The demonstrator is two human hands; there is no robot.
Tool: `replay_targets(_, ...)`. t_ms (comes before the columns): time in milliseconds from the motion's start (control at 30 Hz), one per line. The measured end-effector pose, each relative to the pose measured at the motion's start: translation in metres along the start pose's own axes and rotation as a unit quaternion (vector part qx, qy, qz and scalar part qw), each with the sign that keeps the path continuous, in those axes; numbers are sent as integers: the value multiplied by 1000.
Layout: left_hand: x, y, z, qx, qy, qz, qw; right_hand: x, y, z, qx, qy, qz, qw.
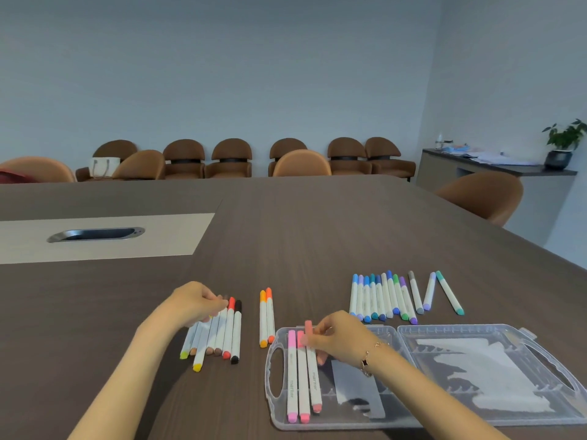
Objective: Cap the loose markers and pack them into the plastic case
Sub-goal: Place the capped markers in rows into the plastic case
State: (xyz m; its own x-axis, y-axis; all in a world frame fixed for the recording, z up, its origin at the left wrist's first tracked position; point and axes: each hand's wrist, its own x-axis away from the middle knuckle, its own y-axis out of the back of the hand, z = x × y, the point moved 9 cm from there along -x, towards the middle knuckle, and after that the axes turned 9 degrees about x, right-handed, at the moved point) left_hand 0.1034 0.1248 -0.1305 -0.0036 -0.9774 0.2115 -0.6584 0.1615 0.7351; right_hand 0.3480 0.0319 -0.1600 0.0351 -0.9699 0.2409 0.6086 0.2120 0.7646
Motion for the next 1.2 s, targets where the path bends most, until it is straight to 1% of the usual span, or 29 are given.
replay_targets(100,-1,-4,-2,-6,-1,-12,1000,10,-3,2,23,3,0,1000)
replay_targets(167,0,-8,-3,-12,2,-9,1000,15,-4,1,9,4,-8,1000)
replay_targets(233,2,-10,-7,-7,-12,-12,1000,17,-4,-2,-11,-4,-18,1000)
replay_targets(333,5,-22,-20,20,-74,-16,997,19,-8,-6,-25,-14,-25,999)
replay_targets(433,12,-43,-38,28,-121,-43,991,21,-10,-8,-41,-19,-24,999)
replay_targets(533,19,-62,-58,3,-165,-68,984,22,-10,-7,-25,-17,-26,999)
replay_targets(667,16,-81,-70,-80,-151,-66,983,20,-8,-4,-2,-13,-23,1000)
replay_targets(800,15,-78,-64,-150,-105,-105,977,20,-4,-4,4,-1,-34,999)
replay_targets(900,17,-77,-59,-165,-78,-80,980,19,-2,-9,-13,8,-37,999)
replay_targets(967,16,-71,-56,-136,-63,-63,987,17,4,-12,-26,17,-55,998)
replay_targets(1033,15,-65,-57,-81,-70,-39,994,16,15,-12,-55,22,-91,994)
replay_targets(1100,24,-62,-70,18,-100,13,995,15,29,-8,-109,34,-121,986)
replay_targets(1133,33,-63,-80,63,-117,50,990,15,35,-4,-137,39,-124,982)
replay_targets(1200,55,-72,-100,108,-142,125,976,13,43,4,-187,44,-108,975)
